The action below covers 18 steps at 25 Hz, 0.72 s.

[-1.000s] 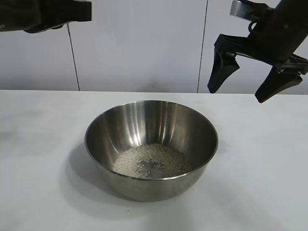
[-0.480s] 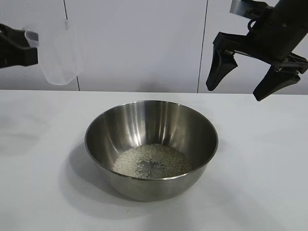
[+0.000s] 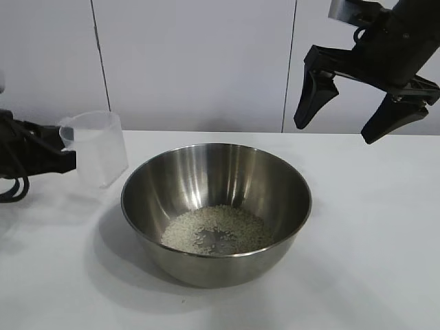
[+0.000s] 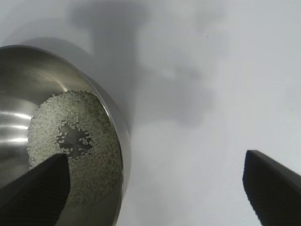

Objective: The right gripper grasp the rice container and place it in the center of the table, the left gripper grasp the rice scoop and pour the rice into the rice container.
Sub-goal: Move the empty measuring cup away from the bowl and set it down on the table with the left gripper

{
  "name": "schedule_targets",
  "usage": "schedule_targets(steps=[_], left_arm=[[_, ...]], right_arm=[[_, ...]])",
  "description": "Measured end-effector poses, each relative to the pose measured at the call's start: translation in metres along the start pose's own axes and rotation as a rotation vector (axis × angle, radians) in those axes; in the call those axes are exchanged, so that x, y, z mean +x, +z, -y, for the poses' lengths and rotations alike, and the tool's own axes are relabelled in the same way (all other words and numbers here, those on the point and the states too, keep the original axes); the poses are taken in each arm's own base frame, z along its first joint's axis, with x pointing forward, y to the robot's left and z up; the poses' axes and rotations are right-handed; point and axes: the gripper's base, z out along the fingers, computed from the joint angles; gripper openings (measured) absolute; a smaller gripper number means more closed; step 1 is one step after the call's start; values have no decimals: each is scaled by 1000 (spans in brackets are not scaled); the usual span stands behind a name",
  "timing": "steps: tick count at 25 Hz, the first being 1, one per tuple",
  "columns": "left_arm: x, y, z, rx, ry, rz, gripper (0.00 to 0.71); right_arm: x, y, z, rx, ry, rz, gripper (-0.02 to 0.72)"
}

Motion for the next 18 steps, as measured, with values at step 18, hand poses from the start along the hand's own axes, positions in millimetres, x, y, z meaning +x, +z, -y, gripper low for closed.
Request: schedule_targets(steps=[18], left_arm=[[41, 7, 2, 12, -12, -127, 30]], right_arm=[[-2, 0, 0, 4, 0, 24, 694]])
